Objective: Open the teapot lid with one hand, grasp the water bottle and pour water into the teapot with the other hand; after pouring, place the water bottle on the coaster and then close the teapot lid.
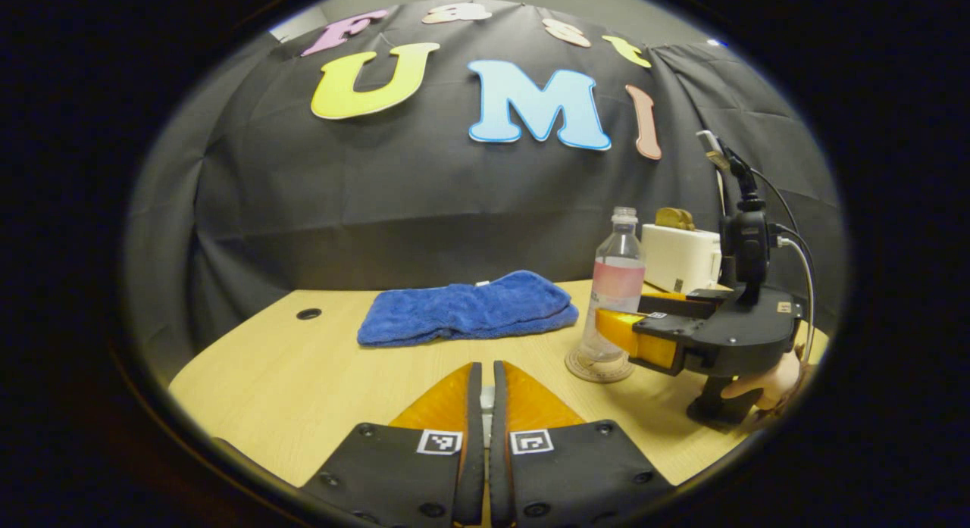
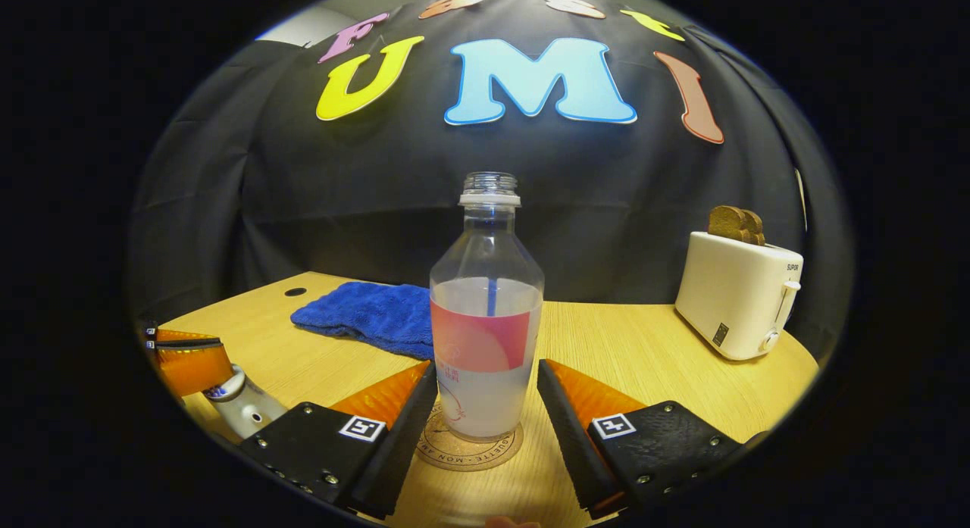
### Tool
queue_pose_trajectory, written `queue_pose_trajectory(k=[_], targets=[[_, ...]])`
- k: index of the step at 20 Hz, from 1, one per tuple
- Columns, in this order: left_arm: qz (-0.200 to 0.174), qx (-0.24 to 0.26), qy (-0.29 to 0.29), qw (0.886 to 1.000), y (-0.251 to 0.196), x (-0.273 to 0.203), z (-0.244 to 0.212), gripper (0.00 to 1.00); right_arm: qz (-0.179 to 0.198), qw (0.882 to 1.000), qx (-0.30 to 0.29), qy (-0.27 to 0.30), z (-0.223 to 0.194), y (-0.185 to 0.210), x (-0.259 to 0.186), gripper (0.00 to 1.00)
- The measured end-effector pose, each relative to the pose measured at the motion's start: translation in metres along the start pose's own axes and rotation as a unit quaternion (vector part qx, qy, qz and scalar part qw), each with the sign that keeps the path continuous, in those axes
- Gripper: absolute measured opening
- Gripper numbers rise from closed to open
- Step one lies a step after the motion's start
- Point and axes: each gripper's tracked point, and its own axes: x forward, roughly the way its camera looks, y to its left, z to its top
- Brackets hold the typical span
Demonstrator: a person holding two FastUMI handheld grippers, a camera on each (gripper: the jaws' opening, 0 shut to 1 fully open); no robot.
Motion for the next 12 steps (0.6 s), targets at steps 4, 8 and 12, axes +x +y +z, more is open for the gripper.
queue_pose_trajectory(k=[4,8,12], targets=[[0.000,0.020,0.000,1.000,-0.005,-0.004,-0.002,0.13,0.001,1.000,0.000,0.001,0.000,0.001,-0.001,0.84],[-0.024,0.008,-0.008,1.000,-0.018,-0.003,-0.002,0.39,-0.001,1.000,-0.002,0.002,0.000,0.001,-0.002,0.84],[-0.011,0.010,-0.020,1.000,-0.014,-0.011,0.002,0.75,-0.005,1.000,0.002,0.003,-0.002,0.000,-0.012,0.84]])
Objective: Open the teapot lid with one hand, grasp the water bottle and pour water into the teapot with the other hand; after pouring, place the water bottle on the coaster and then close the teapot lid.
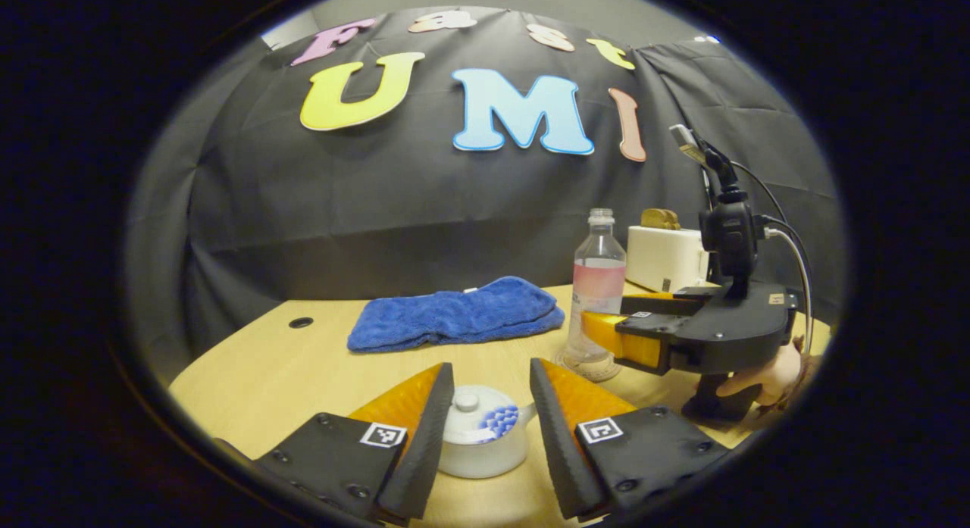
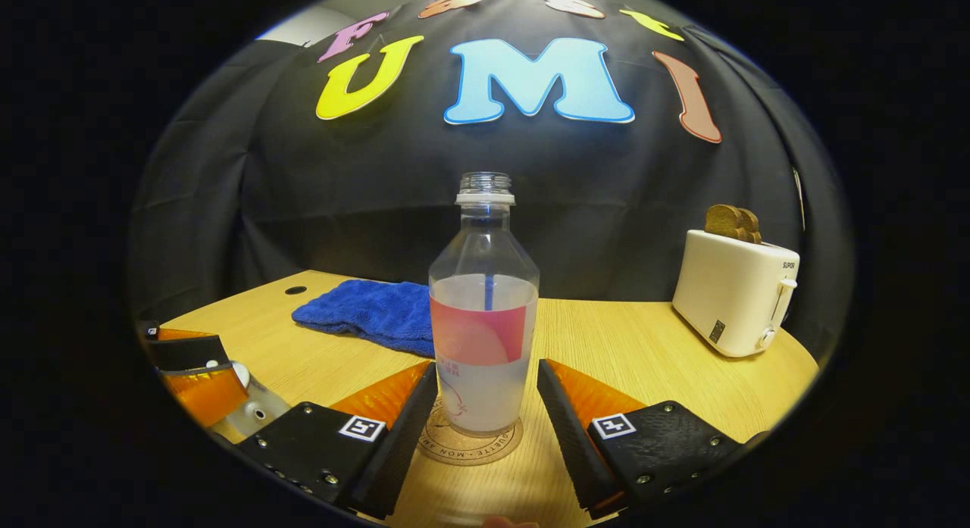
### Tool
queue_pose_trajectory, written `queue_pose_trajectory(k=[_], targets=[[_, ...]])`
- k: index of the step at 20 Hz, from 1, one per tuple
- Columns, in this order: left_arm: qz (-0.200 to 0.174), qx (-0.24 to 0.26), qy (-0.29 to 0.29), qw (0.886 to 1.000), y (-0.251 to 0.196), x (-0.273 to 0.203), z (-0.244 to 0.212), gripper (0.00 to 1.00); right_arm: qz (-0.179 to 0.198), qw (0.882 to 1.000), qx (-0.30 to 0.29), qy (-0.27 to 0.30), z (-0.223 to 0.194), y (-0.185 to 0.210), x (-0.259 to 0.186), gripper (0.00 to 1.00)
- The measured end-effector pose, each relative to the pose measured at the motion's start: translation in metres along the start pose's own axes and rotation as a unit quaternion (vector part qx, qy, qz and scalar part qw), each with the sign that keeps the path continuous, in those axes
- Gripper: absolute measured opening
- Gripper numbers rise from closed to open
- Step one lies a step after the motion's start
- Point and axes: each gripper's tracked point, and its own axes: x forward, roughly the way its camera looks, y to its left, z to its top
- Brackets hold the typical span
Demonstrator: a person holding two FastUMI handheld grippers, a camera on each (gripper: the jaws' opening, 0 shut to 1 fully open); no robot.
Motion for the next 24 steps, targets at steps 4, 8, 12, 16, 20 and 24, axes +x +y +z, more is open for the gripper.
queue_pose_trajectory(k=[4,8,12,16,20,24], targets=[[0.010,-0.028,-0.030,0.999,0.010,-0.016,0.015,0.74,-0.011,1.000,-0.002,-0.011,0.001,-0.004,-0.018,0.84],[0.017,-0.044,-0.037,0.998,0.014,-0.029,0.014,0.72,-0.021,1.000,0.008,-0.012,-0.009,-0.006,-0.036,0.84],[0.021,-0.047,-0.037,0.998,0.013,-0.045,0.005,0.68,-0.025,0.999,0.014,-0.032,-0.006,0.003,-0.073,0.84],[0.022,-0.053,-0.041,0.998,0.010,-0.060,-0.001,0.64,-0.039,0.997,0.010,-0.065,0.008,0.014,-0.119,0.84],[0.023,-0.068,-0.045,0.996,0.002,-0.076,-0.005,0.63,-0.053,0.994,0.014,-0.100,0.015,0.029,-0.162,0.84],[0.032,-0.068,-0.050,0.996,-0.004,-0.090,-0.007,0.63,-0.055,0.993,0.016,-0.100,0.005,0.040,-0.179,0.84]])
